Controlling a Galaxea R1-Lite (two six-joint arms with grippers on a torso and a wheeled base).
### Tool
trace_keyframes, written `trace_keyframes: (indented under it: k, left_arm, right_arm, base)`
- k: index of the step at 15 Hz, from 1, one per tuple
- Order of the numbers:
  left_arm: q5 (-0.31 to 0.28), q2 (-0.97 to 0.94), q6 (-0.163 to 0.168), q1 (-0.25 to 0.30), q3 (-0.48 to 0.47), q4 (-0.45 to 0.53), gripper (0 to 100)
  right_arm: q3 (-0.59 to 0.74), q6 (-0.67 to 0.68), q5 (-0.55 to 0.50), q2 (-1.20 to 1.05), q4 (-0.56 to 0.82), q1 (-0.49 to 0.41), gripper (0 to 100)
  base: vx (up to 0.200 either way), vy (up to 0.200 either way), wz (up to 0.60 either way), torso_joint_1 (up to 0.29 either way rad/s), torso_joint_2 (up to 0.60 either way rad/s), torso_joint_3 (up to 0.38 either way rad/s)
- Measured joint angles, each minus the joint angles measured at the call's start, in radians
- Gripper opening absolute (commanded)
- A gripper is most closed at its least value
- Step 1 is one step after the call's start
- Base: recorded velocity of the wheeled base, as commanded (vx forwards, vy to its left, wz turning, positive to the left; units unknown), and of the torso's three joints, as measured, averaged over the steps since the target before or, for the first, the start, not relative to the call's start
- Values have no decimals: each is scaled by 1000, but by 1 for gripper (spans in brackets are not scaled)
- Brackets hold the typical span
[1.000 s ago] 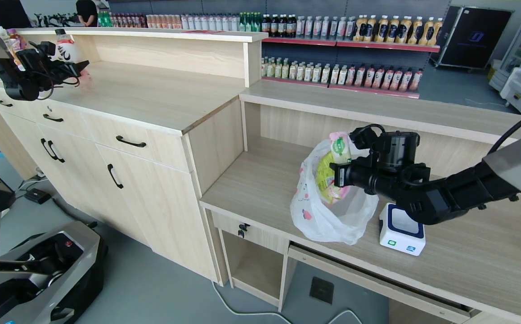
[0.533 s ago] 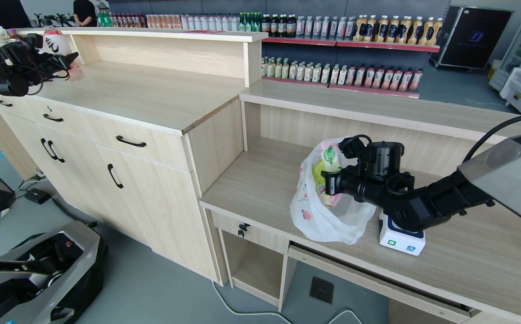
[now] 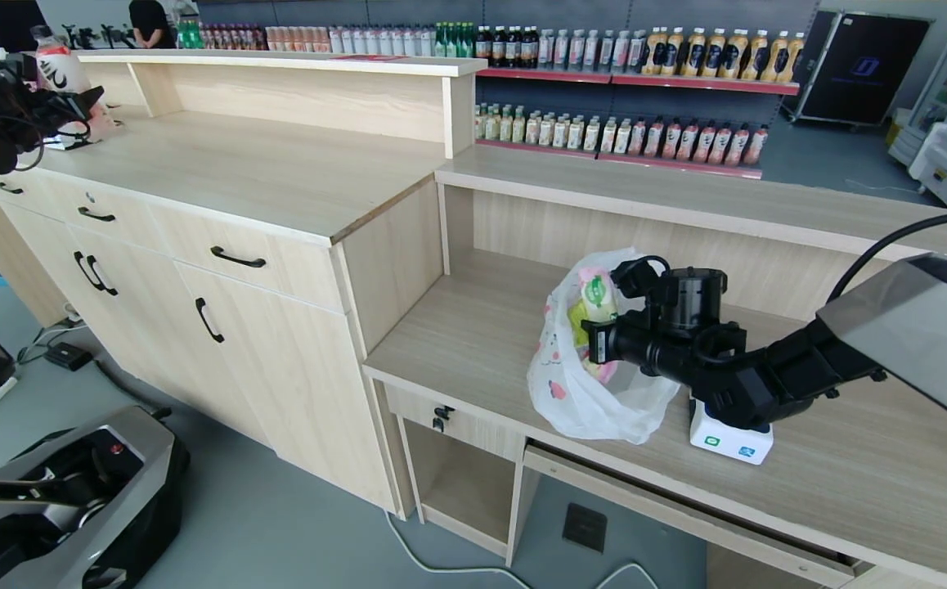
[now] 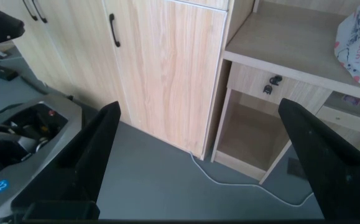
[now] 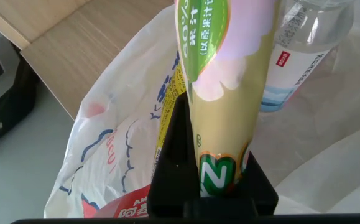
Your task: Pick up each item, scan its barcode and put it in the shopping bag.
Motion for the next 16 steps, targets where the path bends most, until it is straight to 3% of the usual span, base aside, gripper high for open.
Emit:
trace_keyframes:
  k: [5,6,16]
  left_arm:
    - [-1,0,0,0,0,0,100]
    - [-1,0,0,1,0,0,100]
    - [0,0,0,0,0,0,100]
  right_arm:
    - [6,-3,-1,5,-10,-6,0]
    - [4,-3,0,5,-11,-9,100]
    - [2,-30,3,-41,13,-21,100]
  base:
    - [0,0,0,0,0,0]
    - [0,0,0,0,0,0]
    - [0,0,0,0,0,0]
